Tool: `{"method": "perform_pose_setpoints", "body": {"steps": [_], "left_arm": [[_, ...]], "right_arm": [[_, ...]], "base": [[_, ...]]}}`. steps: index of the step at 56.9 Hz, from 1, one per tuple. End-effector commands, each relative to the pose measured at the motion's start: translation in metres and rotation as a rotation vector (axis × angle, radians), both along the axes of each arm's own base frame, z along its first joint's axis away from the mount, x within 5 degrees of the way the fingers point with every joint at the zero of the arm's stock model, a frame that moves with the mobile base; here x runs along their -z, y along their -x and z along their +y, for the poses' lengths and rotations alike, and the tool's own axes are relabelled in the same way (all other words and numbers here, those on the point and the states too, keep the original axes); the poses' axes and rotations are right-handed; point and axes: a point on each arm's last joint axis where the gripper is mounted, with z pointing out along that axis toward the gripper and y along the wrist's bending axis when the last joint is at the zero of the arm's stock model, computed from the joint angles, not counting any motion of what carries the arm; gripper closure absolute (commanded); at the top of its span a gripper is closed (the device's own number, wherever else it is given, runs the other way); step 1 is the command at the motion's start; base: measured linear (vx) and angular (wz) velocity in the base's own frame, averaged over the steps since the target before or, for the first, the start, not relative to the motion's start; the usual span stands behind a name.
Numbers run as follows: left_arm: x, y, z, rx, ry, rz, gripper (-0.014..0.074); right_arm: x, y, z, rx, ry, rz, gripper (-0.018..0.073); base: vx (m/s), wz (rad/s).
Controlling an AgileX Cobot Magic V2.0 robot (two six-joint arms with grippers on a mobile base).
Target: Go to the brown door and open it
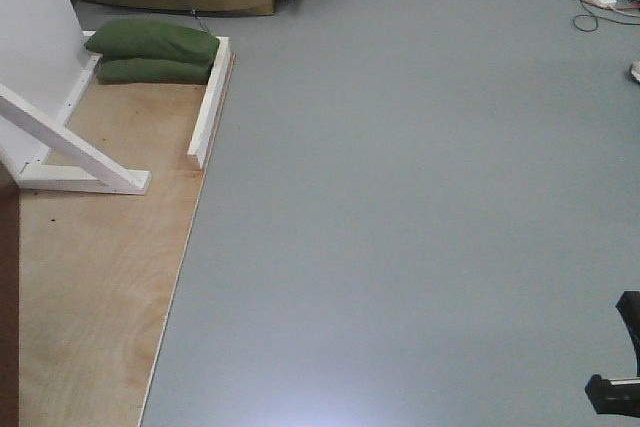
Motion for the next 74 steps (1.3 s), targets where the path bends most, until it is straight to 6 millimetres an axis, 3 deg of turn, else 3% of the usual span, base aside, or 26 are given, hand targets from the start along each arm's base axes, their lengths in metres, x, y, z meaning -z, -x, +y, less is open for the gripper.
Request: {"method": "perform_pose_setpoints", "body": {"steps": [1,14,34,51,74], "left_arm": [[-0.028,-0.009,-0.035,0.197,-0.106,0.010,0.0603],[-0.031,0.018,-0.025,-0.106,-0.098,-0.069,0.0603],[-0.007,-0.004,0.008,-0.068,-0.017,-0.008,0.0603],[-0.011,-0.025,-0.013,0.252,-0.032,0.025,0.0603],[-0.036,-0.009,-0.058,0.326,-0.122,-0.023,0.0603]], "right_arm": [[-0.006,-0.001,-0.001,0.007,0.007,-0.083,0.0559],[-0.006,-0.001,-0.001,0.007,0.007,-0.083,0.0559],[-0.006,-0.001,-0.001,0.007,0.007,-0.083,0.0559],[-0.006,-0.001,-0.001,0.007,0.007,-0.083,0.0559],[-0.006,-0.001,-0.001,0.007,0.007,-0.083,0.0559]], "base": [[0.00,0.01],[0.00,0.00],[0.00,0.00],[0.00,0.00],[0.00,0.00]]}}
